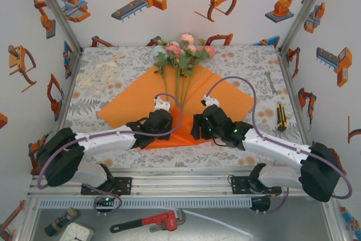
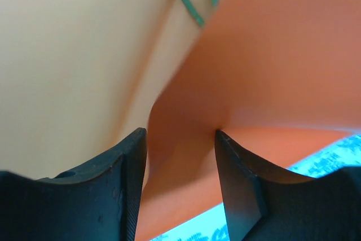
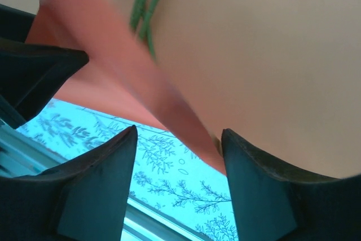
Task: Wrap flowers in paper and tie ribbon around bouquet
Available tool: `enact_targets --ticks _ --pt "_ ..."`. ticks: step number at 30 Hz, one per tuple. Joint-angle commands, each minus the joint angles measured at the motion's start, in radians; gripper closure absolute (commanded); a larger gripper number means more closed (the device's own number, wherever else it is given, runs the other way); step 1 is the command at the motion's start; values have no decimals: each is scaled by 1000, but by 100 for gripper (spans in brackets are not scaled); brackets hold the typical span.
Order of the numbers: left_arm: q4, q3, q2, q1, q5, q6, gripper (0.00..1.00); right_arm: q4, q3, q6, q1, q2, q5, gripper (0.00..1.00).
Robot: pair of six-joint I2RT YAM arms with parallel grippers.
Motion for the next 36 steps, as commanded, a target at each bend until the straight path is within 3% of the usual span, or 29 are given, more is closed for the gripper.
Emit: enact_targets --ticks 1,6,10,13,15,20,22,25,27,30,33,36 --pt "120 36 49 -1 -96 66 51 -7 -1 30 4 -33 95 39" --pt "243 32 104 25 -63 100 47 34 8 -36 29 -67 -31 39" --pt "282 38 119 29 -58 123 43 145 5 -63 63 -15 -172 40" --pt "285 43 135 39 -50 119 43 162 24 -59 64 38 -195 42" --pt "288 43 148 45 -49 115 43 71 68 -65 64 54 -113 42" --pt "293 41 170 54 -37 101 43 -251 97 -10 63 -90 320 35" --pt "304 40 175 54 -27 98 43 -281 74 -39 61 -178 355 35" --pt "309 48 183 55 -11 94 42 -266 74 -89 63 -245 269 41" --pt "312 54 187 55 -3 95 42 -206 85 -133 69 -230 109 43" --pt "323 55 187 56 0 96 42 64 24 -98 68 -140 -150 44" --pt "324 55 185 58 -6 95 42 251 -21 8 68 21 -123 51" --pt "323 51 181 61 2 96 42 305 -17 16 60 186 -68 56"
